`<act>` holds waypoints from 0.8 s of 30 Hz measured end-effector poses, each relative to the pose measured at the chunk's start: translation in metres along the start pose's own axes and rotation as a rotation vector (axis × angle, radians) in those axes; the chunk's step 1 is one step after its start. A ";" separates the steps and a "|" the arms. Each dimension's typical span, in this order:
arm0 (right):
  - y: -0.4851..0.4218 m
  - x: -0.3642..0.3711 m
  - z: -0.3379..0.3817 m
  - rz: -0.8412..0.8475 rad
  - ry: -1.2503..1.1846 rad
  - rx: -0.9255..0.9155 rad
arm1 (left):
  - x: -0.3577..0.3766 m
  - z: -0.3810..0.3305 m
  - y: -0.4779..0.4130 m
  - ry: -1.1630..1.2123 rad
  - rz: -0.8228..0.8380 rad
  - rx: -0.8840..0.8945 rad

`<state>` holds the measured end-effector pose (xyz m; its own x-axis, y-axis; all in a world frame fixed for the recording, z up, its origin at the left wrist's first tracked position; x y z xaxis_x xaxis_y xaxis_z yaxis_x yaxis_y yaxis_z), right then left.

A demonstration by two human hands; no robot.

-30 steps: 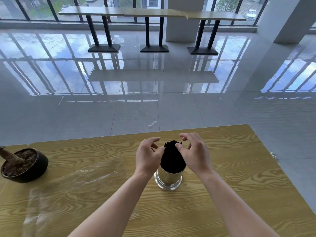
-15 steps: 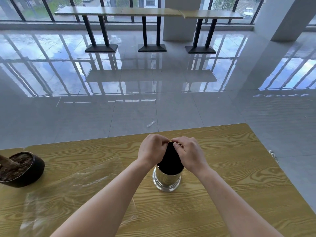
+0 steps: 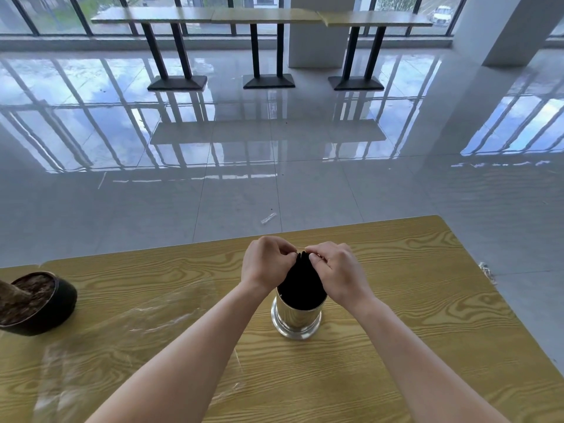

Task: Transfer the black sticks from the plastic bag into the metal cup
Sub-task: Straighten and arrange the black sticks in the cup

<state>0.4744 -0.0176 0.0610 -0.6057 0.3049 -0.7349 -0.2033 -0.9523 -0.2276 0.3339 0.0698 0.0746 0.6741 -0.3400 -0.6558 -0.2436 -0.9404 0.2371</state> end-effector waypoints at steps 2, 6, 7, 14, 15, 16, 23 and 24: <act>0.001 0.000 0.000 0.001 -0.005 -0.002 | 0.000 -0.003 -0.002 -0.014 0.009 -0.023; 0.002 -0.002 -0.001 -0.002 -0.032 0.008 | 0.000 -0.008 0.000 -0.046 0.002 -0.015; 0.001 -0.002 -0.002 -0.002 -0.044 0.018 | 0.000 -0.008 0.001 -0.037 -0.013 -0.012; -0.005 -0.003 -0.005 0.016 -0.096 0.083 | -0.011 -0.003 0.007 0.216 -0.209 0.028; -0.006 -0.003 -0.005 0.019 -0.100 0.087 | -0.013 -0.002 0.008 0.232 -0.222 0.043; -0.007 -0.003 -0.005 0.020 -0.104 0.089 | -0.014 0.000 0.010 0.250 -0.233 0.055; -0.019 -0.002 -0.006 0.064 -0.063 0.096 | -0.013 0.011 0.015 0.327 -0.274 0.102; -0.021 -0.002 -0.008 0.067 -0.059 0.099 | -0.013 0.012 0.016 0.331 -0.267 0.105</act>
<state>0.4859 0.0012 0.0627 -0.6639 0.2434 -0.7071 -0.2335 -0.9657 -0.1131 0.3134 0.0594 0.0784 0.9061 -0.0823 -0.4150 -0.0880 -0.9961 0.0053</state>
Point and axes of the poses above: each hand's wrist, its own y-axis away from the middle knuckle, its own x-axis out of the palm, z = x × y, the point moved 2 cm from there along -y, towards the middle knuckle, and after that the axes turned 14 degrees about -x, right-handed, at the moved point
